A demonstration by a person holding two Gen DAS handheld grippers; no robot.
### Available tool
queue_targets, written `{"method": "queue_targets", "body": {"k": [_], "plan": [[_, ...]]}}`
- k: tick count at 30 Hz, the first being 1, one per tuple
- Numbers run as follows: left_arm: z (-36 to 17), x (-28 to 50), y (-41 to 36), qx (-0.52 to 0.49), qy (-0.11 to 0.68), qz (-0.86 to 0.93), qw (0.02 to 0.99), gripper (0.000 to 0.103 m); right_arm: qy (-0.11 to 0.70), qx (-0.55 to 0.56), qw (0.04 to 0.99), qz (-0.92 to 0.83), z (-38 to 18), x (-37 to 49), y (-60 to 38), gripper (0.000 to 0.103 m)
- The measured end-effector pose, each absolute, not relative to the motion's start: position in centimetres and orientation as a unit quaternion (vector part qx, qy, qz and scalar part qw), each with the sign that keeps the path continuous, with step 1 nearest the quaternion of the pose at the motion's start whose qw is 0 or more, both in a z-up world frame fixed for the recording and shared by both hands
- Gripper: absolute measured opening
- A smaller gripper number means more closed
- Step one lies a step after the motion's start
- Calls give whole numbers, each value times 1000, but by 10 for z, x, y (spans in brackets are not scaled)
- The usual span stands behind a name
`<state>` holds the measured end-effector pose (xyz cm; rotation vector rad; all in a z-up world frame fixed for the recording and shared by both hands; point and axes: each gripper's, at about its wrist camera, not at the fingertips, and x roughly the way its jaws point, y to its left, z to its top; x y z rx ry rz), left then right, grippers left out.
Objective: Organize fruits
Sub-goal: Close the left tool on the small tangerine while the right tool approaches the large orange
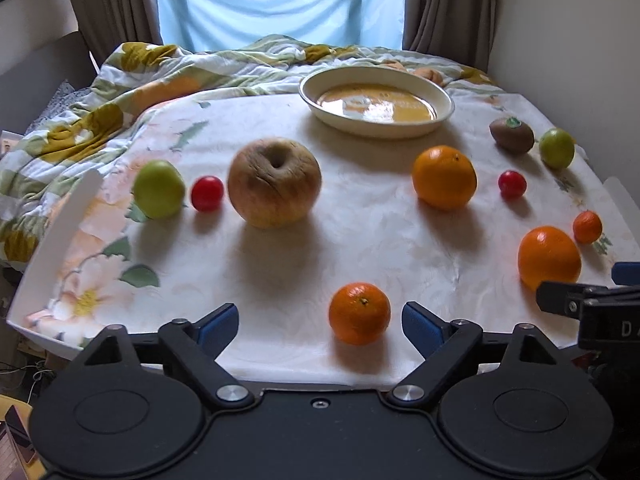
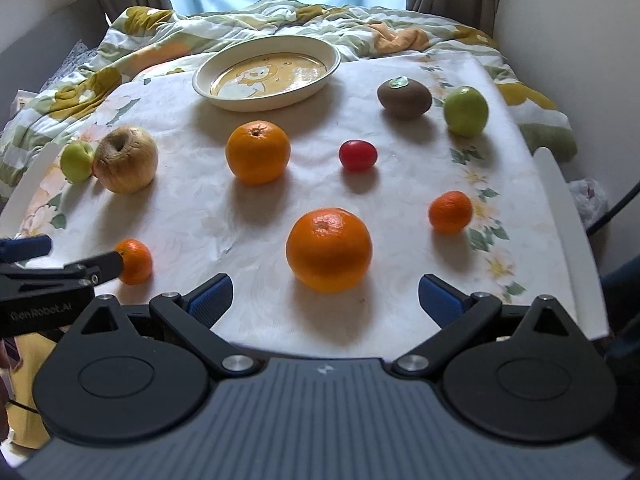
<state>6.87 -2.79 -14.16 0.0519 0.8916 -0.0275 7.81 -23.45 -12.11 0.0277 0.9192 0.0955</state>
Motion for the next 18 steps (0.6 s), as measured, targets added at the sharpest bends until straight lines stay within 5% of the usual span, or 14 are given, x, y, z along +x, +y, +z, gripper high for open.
{"method": "queue_targets", "body": {"k": [12,18], "plan": [[-156,74,-39,25,429,-47,902,43,452,26,890,51,-150,93,-240,103],[-154,74,-37,23,433,-56,899,41,447,21,893,54,-150,99,-236,103]]}}
